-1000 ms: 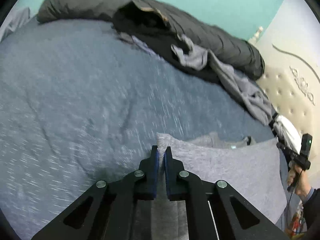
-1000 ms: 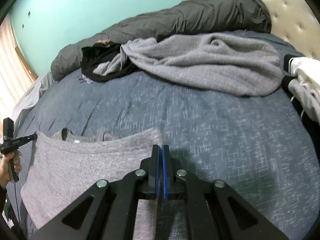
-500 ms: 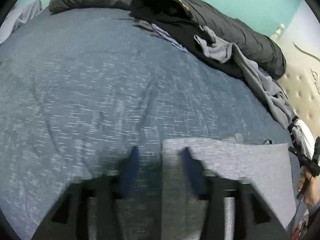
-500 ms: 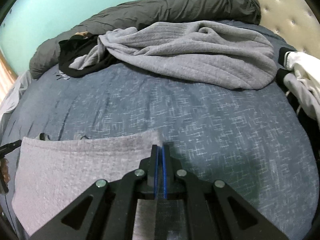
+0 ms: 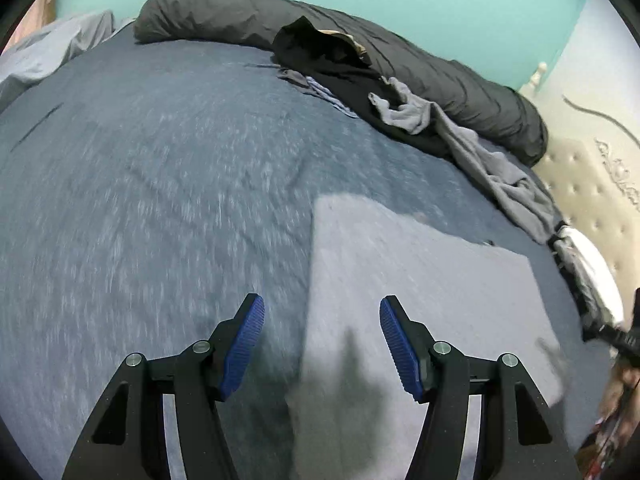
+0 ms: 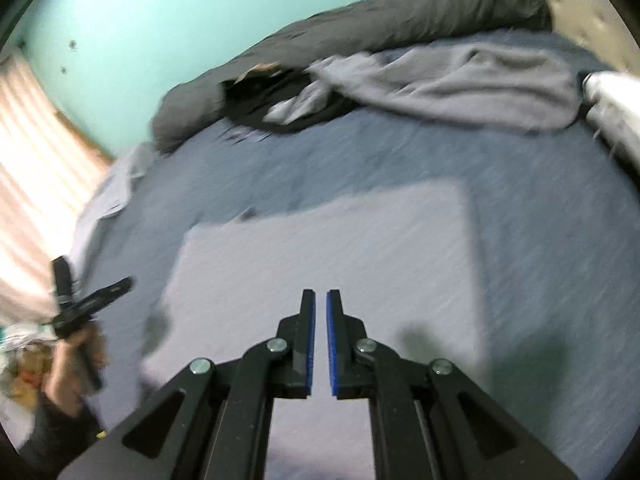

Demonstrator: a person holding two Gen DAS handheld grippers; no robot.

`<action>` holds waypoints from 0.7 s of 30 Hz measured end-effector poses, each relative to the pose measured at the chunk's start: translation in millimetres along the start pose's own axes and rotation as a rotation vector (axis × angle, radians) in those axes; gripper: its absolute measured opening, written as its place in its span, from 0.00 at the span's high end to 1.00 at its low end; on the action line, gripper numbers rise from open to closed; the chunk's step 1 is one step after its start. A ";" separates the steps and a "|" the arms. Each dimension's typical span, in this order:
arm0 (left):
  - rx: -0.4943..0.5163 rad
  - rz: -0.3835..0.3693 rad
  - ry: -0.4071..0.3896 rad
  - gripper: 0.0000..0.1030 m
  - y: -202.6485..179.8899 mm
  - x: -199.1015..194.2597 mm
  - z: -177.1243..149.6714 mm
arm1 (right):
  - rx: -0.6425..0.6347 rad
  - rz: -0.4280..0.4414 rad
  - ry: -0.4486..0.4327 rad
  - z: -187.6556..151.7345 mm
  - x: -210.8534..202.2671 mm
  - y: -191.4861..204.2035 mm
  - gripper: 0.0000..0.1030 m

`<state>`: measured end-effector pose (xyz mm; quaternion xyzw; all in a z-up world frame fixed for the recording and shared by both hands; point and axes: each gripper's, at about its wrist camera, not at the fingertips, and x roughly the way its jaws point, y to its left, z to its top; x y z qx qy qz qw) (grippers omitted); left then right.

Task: Fold clothes

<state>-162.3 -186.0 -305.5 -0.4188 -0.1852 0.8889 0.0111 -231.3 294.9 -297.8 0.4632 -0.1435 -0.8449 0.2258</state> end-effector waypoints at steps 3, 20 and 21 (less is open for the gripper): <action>-0.031 -0.018 -0.015 0.37 -1.4 -14.7 -24.3 | -0.042 0.037 0.064 -32.8 14.3 40.8 0.95; -0.007 -0.028 -0.038 0.37 19.4 -29.3 -77.9 | -0.070 -0.197 0.221 -109.3 121.3 91.8 1.00; -0.016 -0.033 -0.036 0.37 21.5 -28.7 -77.7 | -0.057 -0.197 0.232 -108.2 119.7 92.9 1.00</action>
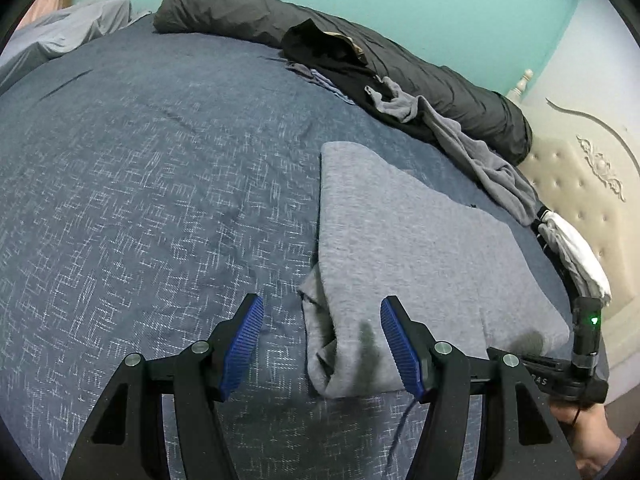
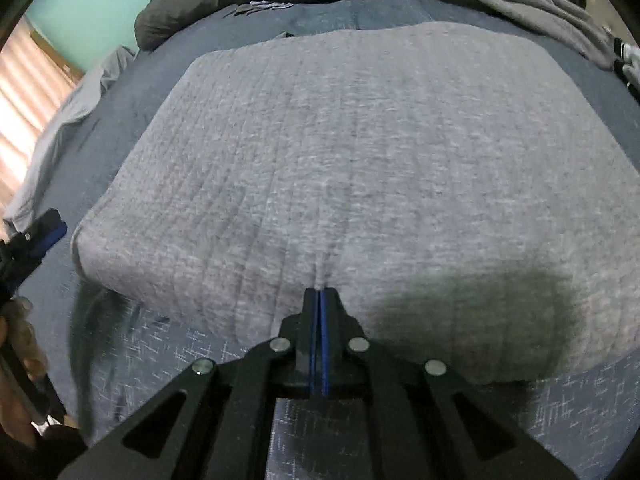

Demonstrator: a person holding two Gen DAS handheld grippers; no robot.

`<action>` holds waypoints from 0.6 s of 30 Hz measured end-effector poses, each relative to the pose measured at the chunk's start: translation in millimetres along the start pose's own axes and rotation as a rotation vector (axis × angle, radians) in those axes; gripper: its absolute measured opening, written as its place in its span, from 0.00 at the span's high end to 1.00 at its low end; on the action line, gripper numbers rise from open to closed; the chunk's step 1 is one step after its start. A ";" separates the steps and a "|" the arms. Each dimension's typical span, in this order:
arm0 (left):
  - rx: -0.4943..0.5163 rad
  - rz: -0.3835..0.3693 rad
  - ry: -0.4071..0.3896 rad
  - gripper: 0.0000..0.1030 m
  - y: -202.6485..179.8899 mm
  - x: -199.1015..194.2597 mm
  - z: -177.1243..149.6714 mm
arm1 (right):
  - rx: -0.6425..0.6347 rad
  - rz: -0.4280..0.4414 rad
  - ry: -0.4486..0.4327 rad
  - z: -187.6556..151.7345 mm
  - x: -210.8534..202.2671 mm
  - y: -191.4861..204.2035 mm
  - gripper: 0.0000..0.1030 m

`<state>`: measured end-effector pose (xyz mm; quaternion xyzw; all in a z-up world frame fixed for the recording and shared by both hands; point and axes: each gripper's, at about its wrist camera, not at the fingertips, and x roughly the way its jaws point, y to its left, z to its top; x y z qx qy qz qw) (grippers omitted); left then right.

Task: Fold clothes

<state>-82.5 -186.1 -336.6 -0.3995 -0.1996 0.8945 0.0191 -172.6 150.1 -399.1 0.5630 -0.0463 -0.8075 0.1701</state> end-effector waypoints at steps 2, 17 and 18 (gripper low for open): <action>-0.022 -0.012 0.001 0.37 4.3 0.4 0.7 | 0.021 0.005 0.021 2.0 -4.9 1.7 1.00; -0.062 -0.042 -0.014 0.36 17.3 -4.2 6.7 | 0.030 -0.031 0.023 -10.1 -14.7 15.4 1.00; -0.066 -0.046 -0.015 0.36 17.2 -4.6 6.9 | 0.027 -0.030 0.029 -13.1 -14.7 15.2 1.00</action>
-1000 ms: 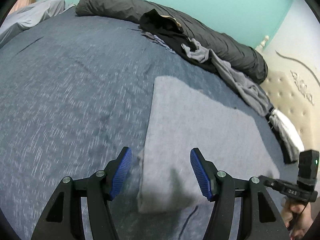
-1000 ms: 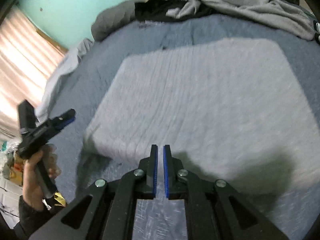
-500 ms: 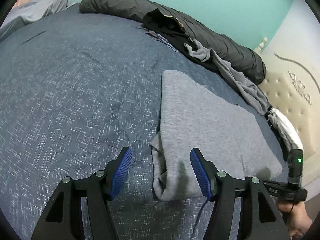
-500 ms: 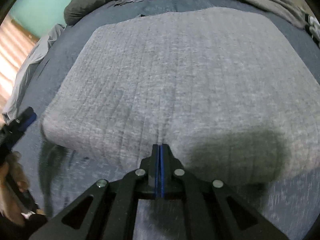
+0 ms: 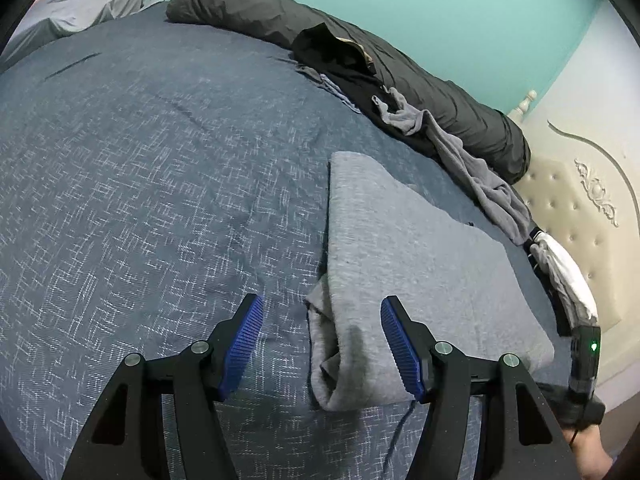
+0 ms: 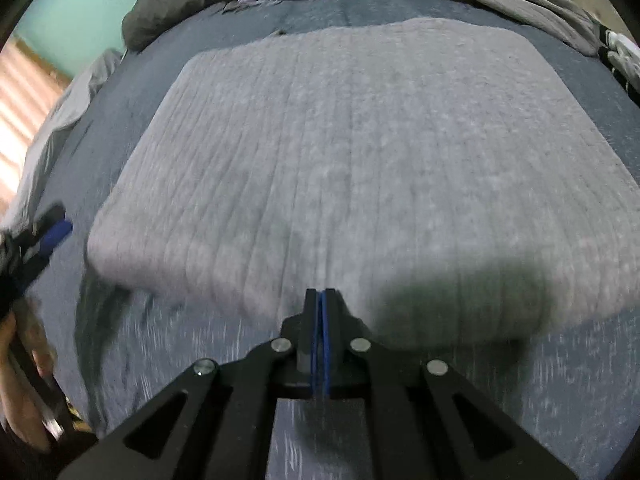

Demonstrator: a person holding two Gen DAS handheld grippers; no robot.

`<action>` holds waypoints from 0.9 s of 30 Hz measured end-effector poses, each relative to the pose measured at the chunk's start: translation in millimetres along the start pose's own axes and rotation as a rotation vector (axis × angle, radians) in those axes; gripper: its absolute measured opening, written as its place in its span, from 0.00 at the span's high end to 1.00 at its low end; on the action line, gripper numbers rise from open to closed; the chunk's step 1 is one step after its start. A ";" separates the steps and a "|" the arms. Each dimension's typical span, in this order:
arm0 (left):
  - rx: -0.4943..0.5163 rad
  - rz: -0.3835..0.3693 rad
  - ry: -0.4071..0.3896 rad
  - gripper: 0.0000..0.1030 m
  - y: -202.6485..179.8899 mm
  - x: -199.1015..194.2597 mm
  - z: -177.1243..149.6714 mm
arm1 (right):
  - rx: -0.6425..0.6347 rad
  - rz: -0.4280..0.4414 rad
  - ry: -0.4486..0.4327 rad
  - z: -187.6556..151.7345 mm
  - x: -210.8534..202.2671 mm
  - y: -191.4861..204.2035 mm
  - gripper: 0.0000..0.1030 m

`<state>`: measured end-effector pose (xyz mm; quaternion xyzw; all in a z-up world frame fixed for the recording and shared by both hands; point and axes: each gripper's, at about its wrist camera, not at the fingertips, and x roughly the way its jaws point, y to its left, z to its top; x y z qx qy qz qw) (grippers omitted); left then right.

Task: Fold clothes

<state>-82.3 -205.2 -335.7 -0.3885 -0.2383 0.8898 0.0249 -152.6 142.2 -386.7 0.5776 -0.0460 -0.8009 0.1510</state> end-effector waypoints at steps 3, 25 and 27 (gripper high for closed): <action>0.001 -0.008 -0.003 0.36 -1.7 -1.3 -0.2 | 0.029 0.010 -0.002 4.6 -3.5 -2.5 1.00; -0.022 -0.016 -0.010 0.34 4.0 -8.7 0.4 | 0.005 -0.009 -0.018 -7.7 -23.8 -0.4 1.00; -0.020 -0.013 -0.009 0.32 4.6 -9.2 0.7 | 0.015 -0.012 -0.059 6.0 -28.9 -0.6 1.00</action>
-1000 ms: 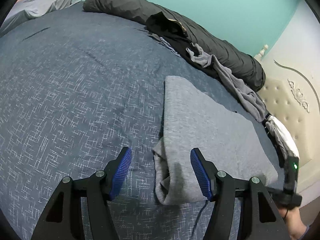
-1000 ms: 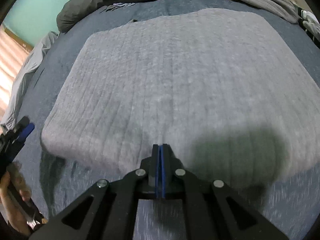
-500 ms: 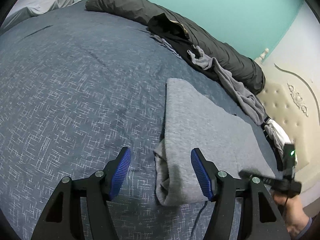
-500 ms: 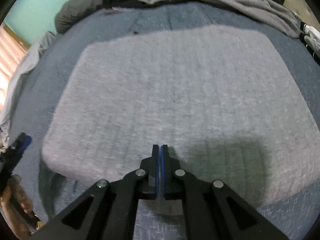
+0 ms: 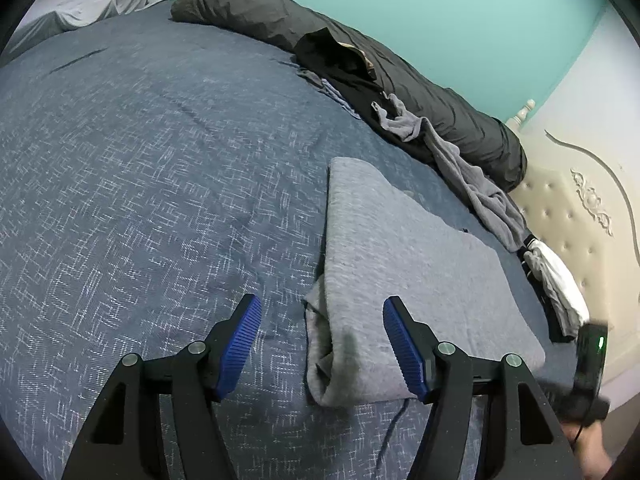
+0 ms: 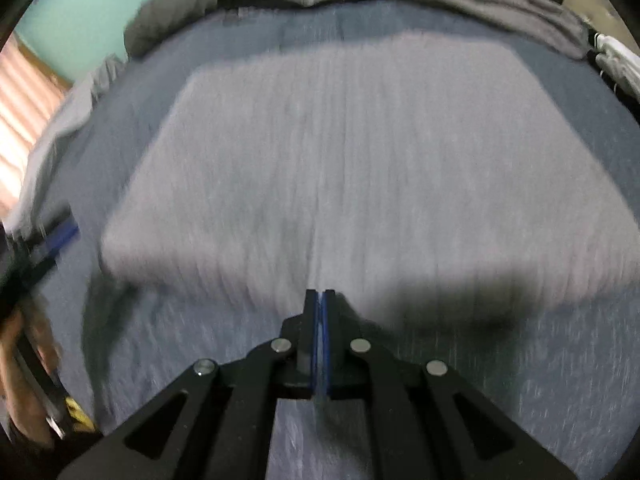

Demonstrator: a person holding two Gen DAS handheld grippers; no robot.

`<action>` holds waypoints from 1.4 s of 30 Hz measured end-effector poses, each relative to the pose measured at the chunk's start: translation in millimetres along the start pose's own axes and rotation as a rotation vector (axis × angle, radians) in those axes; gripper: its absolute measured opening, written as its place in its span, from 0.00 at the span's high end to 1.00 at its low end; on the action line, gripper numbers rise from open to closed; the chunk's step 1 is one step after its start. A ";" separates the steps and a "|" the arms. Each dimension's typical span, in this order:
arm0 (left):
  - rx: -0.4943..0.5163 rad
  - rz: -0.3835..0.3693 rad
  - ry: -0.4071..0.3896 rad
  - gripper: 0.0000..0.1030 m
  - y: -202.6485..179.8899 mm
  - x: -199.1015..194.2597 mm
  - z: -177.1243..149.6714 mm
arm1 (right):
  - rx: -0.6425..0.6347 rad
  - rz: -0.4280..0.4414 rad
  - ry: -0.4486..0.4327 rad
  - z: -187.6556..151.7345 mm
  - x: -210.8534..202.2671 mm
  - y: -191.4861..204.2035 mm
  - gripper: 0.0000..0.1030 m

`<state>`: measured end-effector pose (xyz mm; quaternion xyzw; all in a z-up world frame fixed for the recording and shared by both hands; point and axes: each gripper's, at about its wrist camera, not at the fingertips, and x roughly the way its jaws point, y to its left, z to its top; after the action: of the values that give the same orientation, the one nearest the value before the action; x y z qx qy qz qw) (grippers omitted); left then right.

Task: Fold clothes

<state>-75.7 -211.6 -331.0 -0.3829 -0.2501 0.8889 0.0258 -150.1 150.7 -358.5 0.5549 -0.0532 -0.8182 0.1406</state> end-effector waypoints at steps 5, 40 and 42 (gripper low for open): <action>-0.024 -0.009 0.004 0.31 6.2 -1.8 2.1 | -0.010 -0.029 0.032 1.6 14.0 2.8 1.00; -0.185 -0.128 0.211 0.77 -5.5 60.7 -46.0 | 0.176 0.080 -0.100 -19.9 -99.4 -111.1 1.00; -0.173 -0.127 0.193 0.86 -9.7 58.2 -43.7 | 0.182 0.082 -0.099 -21.0 -96.9 -114.2 1.00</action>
<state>-87.8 -170.8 -390.8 -0.4506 -0.3459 0.8197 0.0728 -116.8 289.2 -307.6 0.5216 -0.1566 -0.8301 0.1201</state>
